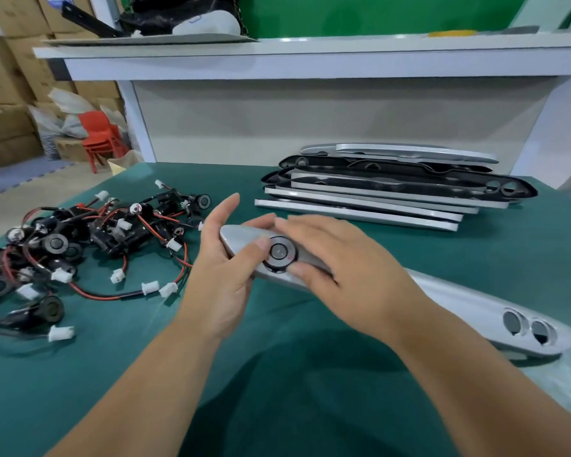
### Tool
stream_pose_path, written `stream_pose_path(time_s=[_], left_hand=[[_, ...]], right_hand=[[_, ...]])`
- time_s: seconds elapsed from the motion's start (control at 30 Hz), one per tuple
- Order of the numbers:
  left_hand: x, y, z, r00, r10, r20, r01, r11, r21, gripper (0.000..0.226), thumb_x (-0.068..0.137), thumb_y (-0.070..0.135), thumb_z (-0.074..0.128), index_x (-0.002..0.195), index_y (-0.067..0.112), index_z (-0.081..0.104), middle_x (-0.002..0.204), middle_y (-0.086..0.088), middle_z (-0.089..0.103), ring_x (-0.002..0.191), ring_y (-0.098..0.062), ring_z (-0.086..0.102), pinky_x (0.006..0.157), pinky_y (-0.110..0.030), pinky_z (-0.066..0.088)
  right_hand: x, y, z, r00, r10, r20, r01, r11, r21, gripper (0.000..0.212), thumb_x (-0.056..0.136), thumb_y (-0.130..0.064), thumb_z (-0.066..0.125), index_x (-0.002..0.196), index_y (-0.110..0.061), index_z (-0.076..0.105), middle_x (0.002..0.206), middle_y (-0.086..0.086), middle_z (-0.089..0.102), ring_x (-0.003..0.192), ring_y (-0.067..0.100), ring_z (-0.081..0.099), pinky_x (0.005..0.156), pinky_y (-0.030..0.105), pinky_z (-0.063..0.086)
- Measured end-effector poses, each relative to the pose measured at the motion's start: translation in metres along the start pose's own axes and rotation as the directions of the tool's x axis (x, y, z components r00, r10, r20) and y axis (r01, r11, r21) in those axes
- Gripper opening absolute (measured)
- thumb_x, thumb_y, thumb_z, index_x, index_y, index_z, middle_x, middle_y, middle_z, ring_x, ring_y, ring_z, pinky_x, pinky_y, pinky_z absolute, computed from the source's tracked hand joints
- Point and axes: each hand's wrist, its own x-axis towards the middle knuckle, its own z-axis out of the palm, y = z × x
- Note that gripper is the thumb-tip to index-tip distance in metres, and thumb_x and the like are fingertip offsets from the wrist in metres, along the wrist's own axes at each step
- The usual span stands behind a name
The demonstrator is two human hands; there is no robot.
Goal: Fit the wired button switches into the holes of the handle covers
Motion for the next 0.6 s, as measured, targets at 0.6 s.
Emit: stream_pose_path(time_s=[0.6], left_hand=[[-0.002,0.002,0.002,1.000,0.006,0.015,-0.007,0.998,0.058,0.060,0.073,0.007,0.058,0.123,0.038,0.043,0.105,0.000,0.072,0.108,-0.020,0.065,0.095,-0.047,0.048]], right_hand=[[-0.002,0.002,0.000,0.985,0.168,-0.050,-0.152,0.961,0.230,0.039,0.085,-0.042,0.061,0.122,-0.037,0.051,0.112,-0.022,0.054,0.106,-0.001,0.049,0.089,0.011,0.034]])
